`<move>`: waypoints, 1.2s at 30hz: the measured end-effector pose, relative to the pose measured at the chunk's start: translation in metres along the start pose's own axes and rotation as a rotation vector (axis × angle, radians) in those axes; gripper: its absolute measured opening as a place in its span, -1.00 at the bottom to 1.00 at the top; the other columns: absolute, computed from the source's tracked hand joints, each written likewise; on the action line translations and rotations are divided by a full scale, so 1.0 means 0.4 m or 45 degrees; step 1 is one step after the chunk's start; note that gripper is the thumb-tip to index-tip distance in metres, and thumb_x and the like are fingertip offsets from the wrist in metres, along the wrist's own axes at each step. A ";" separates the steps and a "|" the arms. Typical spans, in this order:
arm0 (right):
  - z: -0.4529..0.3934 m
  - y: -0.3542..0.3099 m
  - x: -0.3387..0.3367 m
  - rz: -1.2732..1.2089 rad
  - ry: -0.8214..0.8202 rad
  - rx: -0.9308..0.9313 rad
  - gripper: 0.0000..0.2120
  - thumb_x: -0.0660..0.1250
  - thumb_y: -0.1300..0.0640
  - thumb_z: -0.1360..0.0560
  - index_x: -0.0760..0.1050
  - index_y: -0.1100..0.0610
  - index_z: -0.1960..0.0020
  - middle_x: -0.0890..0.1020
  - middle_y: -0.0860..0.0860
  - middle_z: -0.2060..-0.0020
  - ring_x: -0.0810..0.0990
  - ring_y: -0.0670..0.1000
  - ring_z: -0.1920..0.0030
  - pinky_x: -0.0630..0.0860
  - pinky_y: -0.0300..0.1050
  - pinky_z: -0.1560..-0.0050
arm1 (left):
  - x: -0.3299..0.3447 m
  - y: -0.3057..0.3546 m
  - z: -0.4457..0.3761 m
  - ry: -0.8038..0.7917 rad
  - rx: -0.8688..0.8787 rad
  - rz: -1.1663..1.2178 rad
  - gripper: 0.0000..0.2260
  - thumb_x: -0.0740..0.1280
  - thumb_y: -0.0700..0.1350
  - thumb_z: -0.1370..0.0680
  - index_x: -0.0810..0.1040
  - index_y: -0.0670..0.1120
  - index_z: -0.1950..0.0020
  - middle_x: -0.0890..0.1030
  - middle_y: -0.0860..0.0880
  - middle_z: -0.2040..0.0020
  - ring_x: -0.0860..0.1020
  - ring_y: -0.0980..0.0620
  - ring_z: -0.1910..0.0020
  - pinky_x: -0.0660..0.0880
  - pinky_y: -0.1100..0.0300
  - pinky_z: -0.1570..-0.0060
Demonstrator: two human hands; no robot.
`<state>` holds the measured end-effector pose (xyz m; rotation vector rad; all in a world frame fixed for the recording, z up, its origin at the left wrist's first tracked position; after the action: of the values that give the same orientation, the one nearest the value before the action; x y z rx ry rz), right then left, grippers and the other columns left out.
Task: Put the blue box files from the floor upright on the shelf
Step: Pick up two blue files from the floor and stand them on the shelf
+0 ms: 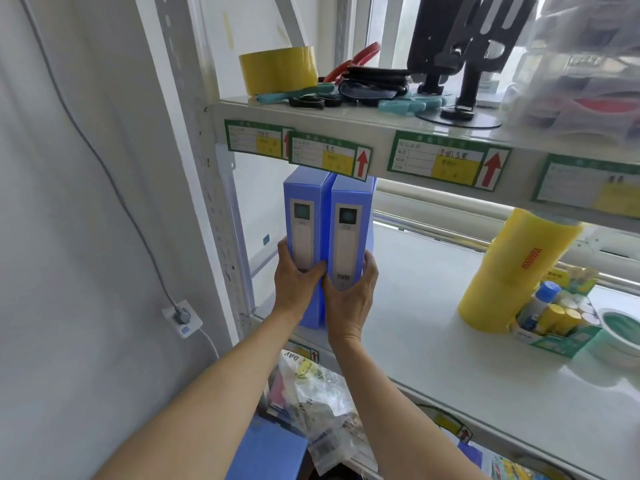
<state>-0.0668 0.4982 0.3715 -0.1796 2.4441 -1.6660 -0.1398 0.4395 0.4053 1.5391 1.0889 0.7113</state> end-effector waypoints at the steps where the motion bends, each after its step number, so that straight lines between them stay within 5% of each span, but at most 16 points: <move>1: -0.003 0.005 0.005 0.000 0.011 -0.001 -0.26 0.55 0.03 -0.39 0.25 0.04 -0.45 0.41 -0.09 -0.30 0.36 -0.24 -0.23 0.54 -0.08 -0.22 | 0.004 -0.005 -0.011 -0.013 0.002 0.002 -0.42 0.47 -0.18 -0.45 0.27 -0.10 -0.39 0.51 -0.09 -0.23 0.55 -0.05 -0.13 0.63 0.10 -0.03; 4: -0.008 0.016 0.021 0.017 0.019 -0.021 -0.25 0.55 0.05 -0.39 0.25 0.09 -0.46 0.38 -0.02 -0.31 0.36 -0.18 -0.25 0.54 -0.08 -0.21 | 0.005 -0.011 -0.037 -0.062 0.008 0.005 -0.42 0.47 -0.20 -0.45 0.27 -0.12 -0.38 0.48 -0.01 -0.15 0.52 0.01 -0.09 0.61 0.36 0.12; 8: -0.010 0.024 0.016 0.123 -0.004 -0.054 -0.21 0.55 0.10 -0.39 0.22 0.13 -0.49 0.36 0.05 -0.36 0.35 -0.12 -0.28 0.51 -0.13 -0.13 | -0.007 -0.018 -0.056 -0.193 -0.038 -0.001 -0.38 0.46 -0.23 -0.44 0.23 -0.10 -0.41 0.48 -0.04 -0.20 0.55 0.05 -0.10 0.62 0.04 -0.07; 16: 0.016 0.026 0.004 0.260 0.046 -0.049 -0.18 0.55 0.07 -0.38 0.20 0.09 -0.51 0.33 0.02 -0.42 0.40 0.01 -0.35 0.60 0.04 -0.10 | -0.033 -0.047 -0.056 -0.340 0.017 -0.079 -0.21 0.53 -0.18 -0.36 0.18 -0.01 -0.46 0.39 -0.02 -0.30 0.47 -0.06 -0.30 0.59 -0.09 -0.13; 20: 0.036 0.031 -0.025 0.282 0.078 -0.025 -0.18 0.55 0.07 -0.39 0.20 0.11 -0.52 0.34 0.04 -0.44 0.40 0.03 -0.40 0.51 -0.07 -0.15 | -0.047 -0.061 -0.064 -0.324 -0.019 -0.140 -0.13 0.55 -0.12 -0.30 0.14 0.06 -0.49 0.36 0.04 -0.29 0.44 -0.08 -0.34 0.59 -0.16 -0.09; 23: 0.077 0.031 -0.055 0.259 0.109 -0.003 -0.21 0.54 0.09 -0.40 0.22 0.10 -0.51 0.38 0.03 -0.39 0.43 0.00 -0.37 0.43 -0.20 -0.08 | -0.057 -0.056 -0.055 -0.323 -0.075 -0.214 -0.04 0.53 -0.13 -0.35 -0.03 0.12 -0.56 0.23 0.04 -0.49 0.27 -0.08 -0.49 0.50 -0.11 -0.26; 25: 0.121 0.031 -0.076 0.233 0.150 0.004 -0.28 0.53 0.09 -0.41 0.28 0.12 -0.47 0.44 0.04 -0.32 0.46 -0.01 -0.31 0.37 -0.23 -0.10 | -0.071 -0.047 -0.033 -0.314 -0.108 -0.241 -0.05 0.48 -0.16 -0.43 -0.11 0.01 -0.59 0.13 -0.02 -0.56 0.18 -0.04 -0.53 0.44 0.12 -0.29; 29: 0.239 0.047 -0.091 0.211 0.159 -0.032 -0.57 0.47 0.18 -0.45 0.44 0.18 -0.28 0.51 0.03 -0.06 0.54 0.00 -0.06 0.42 -0.19 -0.05 | -0.155 -0.044 0.060 0.068 0.007 -0.175 -0.48 0.40 -0.17 -0.49 0.30 -0.16 -0.40 0.51 -0.10 -0.22 0.54 0.08 -0.05 0.47 0.38 0.01; 31: 0.309 0.060 -0.073 0.261 0.064 -0.104 -0.69 0.43 0.24 -0.46 0.49 0.20 -0.17 0.51 0.00 0.04 0.54 0.02 0.04 0.47 -0.11 0.02 | -0.218 -0.089 0.134 0.272 -0.012 -0.108 -0.69 0.32 -0.24 -0.50 0.40 -0.21 -0.22 0.56 -0.05 0.04 0.52 0.23 0.21 0.44 0.50 0.20; 33: 0.403 0.090 -0.049 0.352 -0.169 -0.151 -0.77 0.40 0.24 -0.47 0.52 0.19 -0.12 0.54 0.01 0.05 0.54 0.04 0.06 0.49 -0.01 -0.01 | -0.310 -0.172 0.231 0.445 -0.131 -0.113 -0.78 0.27 -0.26 -0.51 0.43 -0.22 -0.15 0.52 0.06 0.18 0.50 0.26 0.30 0.39 0.52 0.28; 36: 0.597 0.188 0.022 0.598 -0.729 -0.067 -0.74 0.36 0.10 -0.51 0.50 0.10 -0.19 0.53 -0.01 -0.09 0.54 0.05 -0.06 0.37 0.04 -0.15 | -0.505 -0.388 0.404 0.676 -0.473 -0.206 -0.79 0.23 -0.24 -0.53 0.41 -0.22 -0.16 0.51 0.05 0.17 0.50 0.06 0.23 0.37 0.46 0.31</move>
<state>-0.0243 0.3068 0.2154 -0.0665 1.9101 -1.1513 -0.1223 0.1905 0.2357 0.9534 1.3571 1.1742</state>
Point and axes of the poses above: each hand's wrist, its own z-axis away from the middle knuckle, its own x-axis out of the palm, y = z × x, the point moved 2 cm from there along -z, towards the middle knuckle
